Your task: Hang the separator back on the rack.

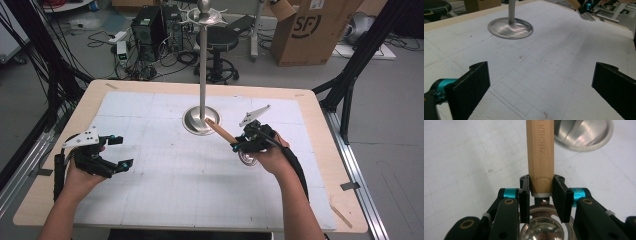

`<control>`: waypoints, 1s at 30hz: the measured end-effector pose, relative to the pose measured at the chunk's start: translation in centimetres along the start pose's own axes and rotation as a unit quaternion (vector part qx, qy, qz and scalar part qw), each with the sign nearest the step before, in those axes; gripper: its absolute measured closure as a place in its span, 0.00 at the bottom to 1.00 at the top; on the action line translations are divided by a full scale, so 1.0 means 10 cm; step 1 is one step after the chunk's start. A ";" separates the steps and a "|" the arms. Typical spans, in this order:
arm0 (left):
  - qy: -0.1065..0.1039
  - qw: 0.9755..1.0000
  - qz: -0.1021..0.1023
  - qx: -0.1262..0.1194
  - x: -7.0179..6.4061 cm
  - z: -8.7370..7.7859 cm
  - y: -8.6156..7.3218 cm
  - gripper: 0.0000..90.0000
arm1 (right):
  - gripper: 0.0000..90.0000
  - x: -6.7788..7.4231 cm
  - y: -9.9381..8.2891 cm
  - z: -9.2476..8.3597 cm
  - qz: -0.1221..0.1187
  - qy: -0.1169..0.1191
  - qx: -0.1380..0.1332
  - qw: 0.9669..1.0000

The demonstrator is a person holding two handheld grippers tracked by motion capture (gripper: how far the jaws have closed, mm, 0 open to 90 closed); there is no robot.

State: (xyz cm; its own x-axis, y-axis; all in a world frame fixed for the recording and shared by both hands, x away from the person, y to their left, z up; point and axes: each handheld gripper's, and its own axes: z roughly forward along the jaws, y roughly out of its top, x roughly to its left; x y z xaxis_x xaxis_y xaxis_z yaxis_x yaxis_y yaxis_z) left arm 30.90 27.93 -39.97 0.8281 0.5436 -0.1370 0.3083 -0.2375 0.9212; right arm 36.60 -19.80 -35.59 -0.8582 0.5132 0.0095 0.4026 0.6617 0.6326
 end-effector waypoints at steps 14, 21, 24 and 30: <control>0.000 1.000 0.000 0.000 0.00 0.00 0.00 0.02 | 0.76 -0.02 0.04 -0.25 0.014 0.017 -0.113 0.993; 0.000 1.000 0.001 0.003 0.00 0.01 0.00 0.02 | 0.76 -0.10 0.03 -0.37 0.026 0.025 -0.155 0.987; -0.001 1.000 0.000 0.003 0.00 0.01 0.00 0.02 | 0.76 -0.13 0.05 -0.45 0.026 0.020 -0.160 0.987; 0.000 1.000 0.000 0.001 0.01 0.01 0.00 0.02 | 0.76 -0.18 0.22 -0.66 0.014 0.010 -0.179 0.984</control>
State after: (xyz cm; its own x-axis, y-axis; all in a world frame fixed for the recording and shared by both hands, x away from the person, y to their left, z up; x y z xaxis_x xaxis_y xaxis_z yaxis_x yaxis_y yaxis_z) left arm 30.95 27.92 -40.03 0.8283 0.5433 -0.1368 0.3092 -0.2397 0.9203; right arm 36.99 -22.86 -29.10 -0.8558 0.5154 0.0443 0.2920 0.4106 0.8638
